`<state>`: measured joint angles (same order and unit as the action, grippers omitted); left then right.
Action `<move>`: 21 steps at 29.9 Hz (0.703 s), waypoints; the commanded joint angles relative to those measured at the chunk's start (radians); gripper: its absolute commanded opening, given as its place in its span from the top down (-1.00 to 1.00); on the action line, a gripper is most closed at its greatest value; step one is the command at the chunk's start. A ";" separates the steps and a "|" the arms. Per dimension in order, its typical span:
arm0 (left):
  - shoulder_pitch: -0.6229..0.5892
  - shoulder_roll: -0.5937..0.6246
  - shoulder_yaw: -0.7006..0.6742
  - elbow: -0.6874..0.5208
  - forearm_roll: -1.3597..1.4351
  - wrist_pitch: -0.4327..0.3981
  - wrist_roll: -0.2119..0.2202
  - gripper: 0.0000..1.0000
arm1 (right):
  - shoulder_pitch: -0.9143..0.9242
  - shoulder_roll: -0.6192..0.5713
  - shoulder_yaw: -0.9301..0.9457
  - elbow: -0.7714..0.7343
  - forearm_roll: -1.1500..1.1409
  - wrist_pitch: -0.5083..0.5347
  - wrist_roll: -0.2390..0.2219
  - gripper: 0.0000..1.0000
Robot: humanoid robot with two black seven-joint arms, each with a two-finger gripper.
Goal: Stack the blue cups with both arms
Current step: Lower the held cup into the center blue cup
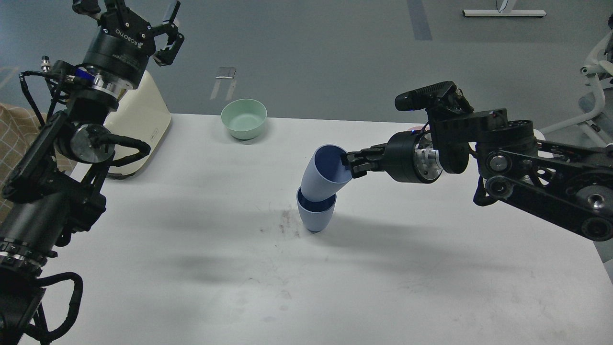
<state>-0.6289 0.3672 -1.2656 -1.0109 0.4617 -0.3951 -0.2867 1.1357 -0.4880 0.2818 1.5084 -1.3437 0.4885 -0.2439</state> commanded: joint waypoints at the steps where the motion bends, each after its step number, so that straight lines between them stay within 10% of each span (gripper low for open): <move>1: 0.000 -0.004 0.000 0.000 0.000 0.001 0.000 -0.95 | -0.010 0.002 -0.001 0.001 0.002 0.000 0.000 1.00; 21: 0.001 -0.004 -0.002 0.000 -0.002 0.001 -0.005 -0.95 | -0.033 0.006 0.002 -0.002 0.000 0.000 -0.028 0.77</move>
<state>-0.6276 0.3641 -1.2671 -1.0109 0.4608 -0.3957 -0.2896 1.1052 -0.4830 0.2826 1.5065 -1.3436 0.4891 -0.2694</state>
